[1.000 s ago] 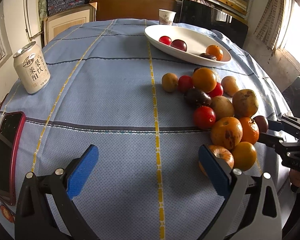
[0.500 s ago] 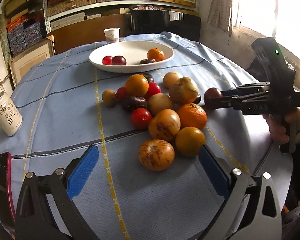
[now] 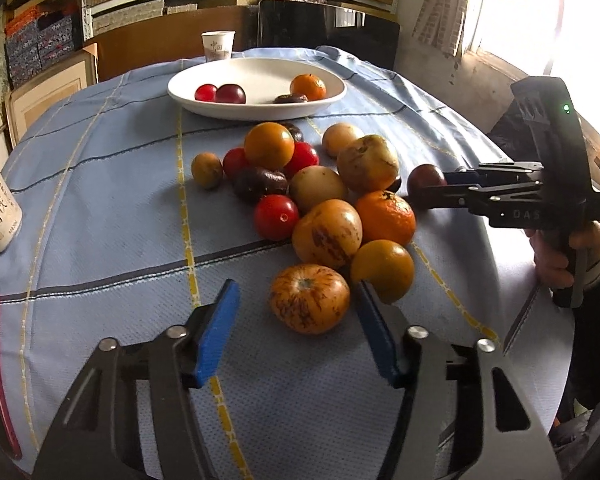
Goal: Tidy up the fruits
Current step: 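Grasp the dark red plum with the right tool while the left grasps an orange striped fruit, then place the plum and striped fruit on the white plate and open both tools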
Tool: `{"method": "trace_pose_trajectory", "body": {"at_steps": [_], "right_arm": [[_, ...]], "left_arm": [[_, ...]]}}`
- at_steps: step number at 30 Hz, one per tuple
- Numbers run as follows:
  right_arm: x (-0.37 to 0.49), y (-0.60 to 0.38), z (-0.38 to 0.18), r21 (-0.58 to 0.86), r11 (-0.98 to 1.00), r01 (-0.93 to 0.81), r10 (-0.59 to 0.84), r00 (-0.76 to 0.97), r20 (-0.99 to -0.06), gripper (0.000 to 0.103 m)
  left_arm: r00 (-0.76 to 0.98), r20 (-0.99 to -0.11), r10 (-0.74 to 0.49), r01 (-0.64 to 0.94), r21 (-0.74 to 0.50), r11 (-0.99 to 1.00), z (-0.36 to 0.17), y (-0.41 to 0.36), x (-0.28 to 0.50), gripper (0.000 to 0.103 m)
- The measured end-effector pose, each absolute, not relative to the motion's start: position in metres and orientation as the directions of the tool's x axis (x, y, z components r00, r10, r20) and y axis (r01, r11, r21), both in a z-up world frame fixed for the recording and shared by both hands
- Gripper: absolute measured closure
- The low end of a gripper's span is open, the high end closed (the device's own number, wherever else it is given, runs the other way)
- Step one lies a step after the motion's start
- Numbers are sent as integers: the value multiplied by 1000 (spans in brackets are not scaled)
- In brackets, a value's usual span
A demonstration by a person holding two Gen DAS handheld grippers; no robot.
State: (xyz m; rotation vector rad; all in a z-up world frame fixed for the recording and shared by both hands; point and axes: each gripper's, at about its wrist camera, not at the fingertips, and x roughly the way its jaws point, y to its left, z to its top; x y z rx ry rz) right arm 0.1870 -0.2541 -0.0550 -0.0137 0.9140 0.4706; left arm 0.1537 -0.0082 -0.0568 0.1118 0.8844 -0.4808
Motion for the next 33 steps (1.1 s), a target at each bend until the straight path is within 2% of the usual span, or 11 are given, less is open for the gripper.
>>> {"method": "trace_pose_trajectory", "body": {"at_steps": [3, 10, 18, 24, 27, 33], "right_arm": [[187, -254, -55, 184, 899, -397, 385, 517, -764, 63], [186, -252, -55, 179, 899, -399, 382, 518, -765, 63], [186, -255, -55, 207, 890, -405, 407, 506, -761, 63], [188, -258, -55, 245, 879, -409, 441, 502, -744, 63], [187, -256, -55, 252, 869, -425, 457, 499, -736, 63], [206, -248, -28, 298, 855, -426, 504, 541, -673, 63]], "left_arm": [[514, -776, -366, 454, -116, 884, -60, -9, 156, 56], [498, -785, -369, 463, -120, 878, -63, -11, 157, 62], [510, -777, -369, 455, -120, 882, -60, -10, 155, 63], [531, -722, -443, 441, -210, 872, -48, 9, 153, 63], [555, -676, -484, 439, -256, 861, -36, 18, 154, 63], [589, -662, -463, 433, -225, 873, 8, 18, 187, 63]]}}
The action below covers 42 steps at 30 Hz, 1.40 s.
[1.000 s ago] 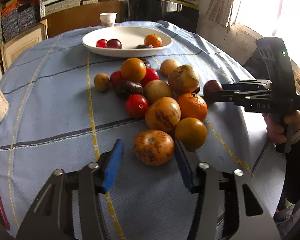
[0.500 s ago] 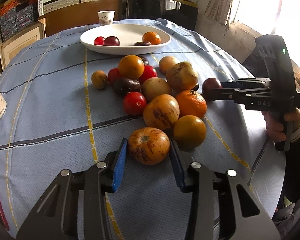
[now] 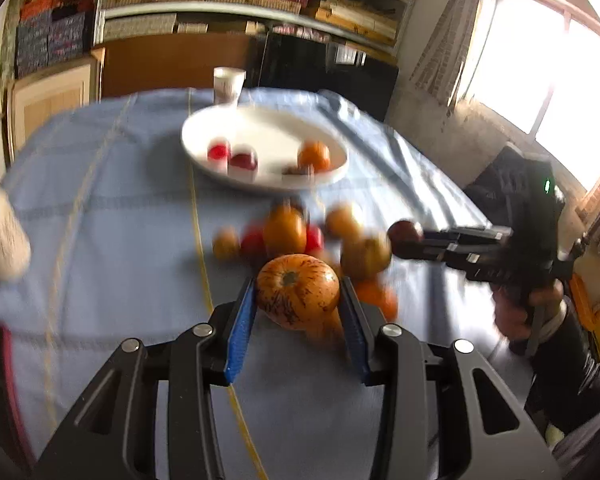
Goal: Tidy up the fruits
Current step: 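Place the plum and striped fruit on the white plate and open both tools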
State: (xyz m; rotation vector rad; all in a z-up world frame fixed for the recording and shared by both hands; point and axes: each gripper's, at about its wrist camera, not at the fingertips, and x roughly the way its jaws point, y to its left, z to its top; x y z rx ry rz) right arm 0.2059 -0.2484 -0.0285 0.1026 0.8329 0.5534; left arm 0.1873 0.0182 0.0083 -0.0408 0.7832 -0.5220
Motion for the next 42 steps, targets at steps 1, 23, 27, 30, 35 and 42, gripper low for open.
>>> {"method": "trace_pose_trajectory", "body": {"at_steps": [1, 23, 27, 30, 35, 42], "right_arm": [[211, -246, -22, 290, 857, -425, 501, 557, -662, 63], [377, -199, -20, 237, 930, -280, 365, 648, -668, 50], [369, -205, -5, 240, 928, -286, 373, 672, -639, 47], [358, -206, 5, 230, 929, -290, 369, 688, -624, 47], [326, -207, 13, 162, 942, -292, 329, 724, -606, 45], [268, -244, -4, 234, 947, -220, 317, 754, -575, 40]], "left_arm": [[602, -652, -460, 431, -219, 875, 21, 17, 201, 63], [595, -780, -195, 197, -94, 976, -7, -31, 444, 52], [647, -743, -172, 176, -74, 982, 3, -27, 425, 29], [685, -714, -144, 161, -44, 986, 18, -21, 395, 15], [764, -635, -117, 109, -51, 993, 35, 1, 326, 5], [729, -667, -155, 58, -164, 985, 2, 26, 268, 5]]}}
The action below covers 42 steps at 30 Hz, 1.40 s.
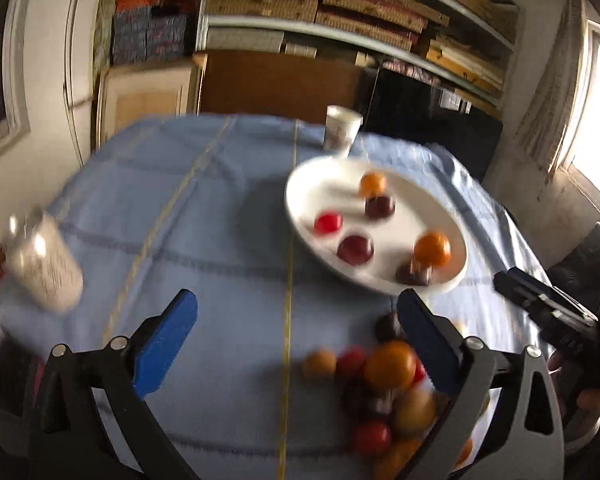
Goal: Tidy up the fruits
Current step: 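Place the plum and striped fruit on the white plate and open both tools, then move the right tool toward a pale yellow round fruit while the left approaches the pile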
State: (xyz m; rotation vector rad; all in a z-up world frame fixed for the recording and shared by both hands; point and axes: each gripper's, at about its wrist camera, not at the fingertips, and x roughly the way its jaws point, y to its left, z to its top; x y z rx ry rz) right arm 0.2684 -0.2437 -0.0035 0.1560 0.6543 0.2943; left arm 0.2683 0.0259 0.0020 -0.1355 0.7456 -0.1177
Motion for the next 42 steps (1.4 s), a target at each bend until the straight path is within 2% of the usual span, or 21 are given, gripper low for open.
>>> {"method": "trace_pose_trajectory", "body": {"at_steps": [6, 10, 15, 26, 35, 37, 42], "right_arm": [[233, -252, -12, 275, 931, -240, 360, 727, -585, 40], [222, -240, -15, 258, 922, -289, 387, 707, -592, 40], [214, -216, -21, 196, 915, -354, 394, 670, -629, 40], [201, -185, -29, 90, 892, -444, 383, 632, -674, 40], [201, -183, -34, 92, 891, -444, 379, 618, -688, 40], [201, -183, -34, 91, 891, -445, 378, 614, -693, 46], [204, -181, -39, 97, 887, -451, 380, 596, -707, 52]], "left_arm": [[728, -684, -44, 10, -53, 999, -16, 33, 232, 5], [718, -692, -83, 31, -87, 996, -21, 39, 214, 5], [731, -683, -15, -1, -23, 1000, -24, 38, 204, 5], [726, -687, -20, 11, -17, 1000, -24, 38, 203, 5], [714, -700, -25, 9, -27, 1000, -27, 40, 204, 5], [714, -700, -22, 10, -21, 1000, -27, 39, 203, 5], [718, -696, -16, 12, -11, 1000, -27, 38, 202, 5]]}}
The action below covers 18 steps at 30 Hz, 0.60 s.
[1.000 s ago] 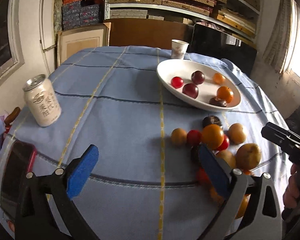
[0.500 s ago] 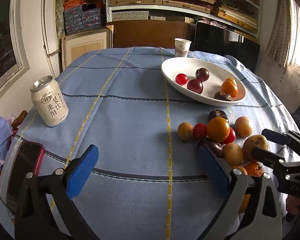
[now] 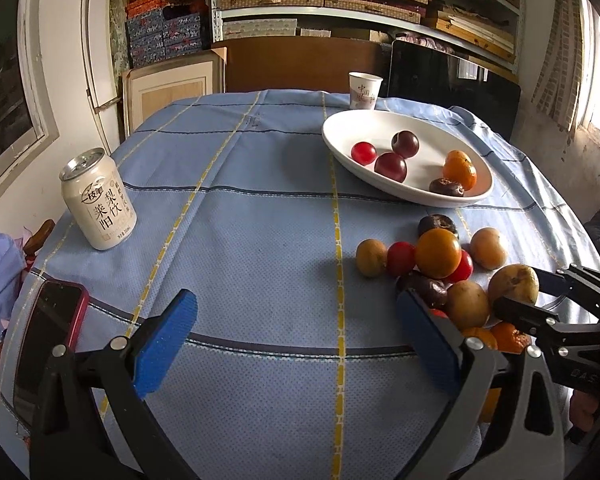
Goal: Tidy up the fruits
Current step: 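Move the right tool toward a pale yellow round fruit while the left approaches the pile, then grasp the pale yellow spotted fruit with the right tool while the left grasps an orange-brown fruit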
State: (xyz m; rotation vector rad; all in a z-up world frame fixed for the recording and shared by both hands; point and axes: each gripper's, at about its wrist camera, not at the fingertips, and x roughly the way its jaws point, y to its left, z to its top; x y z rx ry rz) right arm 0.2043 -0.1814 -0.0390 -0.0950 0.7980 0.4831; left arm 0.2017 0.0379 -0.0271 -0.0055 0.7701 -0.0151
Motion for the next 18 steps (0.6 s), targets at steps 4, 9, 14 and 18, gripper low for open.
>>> {"method": "trace_pose_trajectory", "body": {"at_steps": [4, 9, 14, 18], "right_arm": [[206, -180, -42, 98, 888, -449, 377, 589, -715, 59], [212, -196, -37, 186, 895, -405, 412, 592, -693, 60], [217, -211, -32, 216, 913, -346, 396, 621, -677, 59], [218, -216, -30, 224, 918, -328, 389, 632, -670, 59]], "left_arm": [[714, -699, -20, 20, -8, 1000, -28, 36, 201, 5], [698, -712, -79, 85, -27, 996, -30, 29, 199, 5], [617, -734, -284, 306, -108, 946, -35, 5, 187, 5], [607, -722, -332, 423, -60, 904, -37, -18, 162, 15]]}}
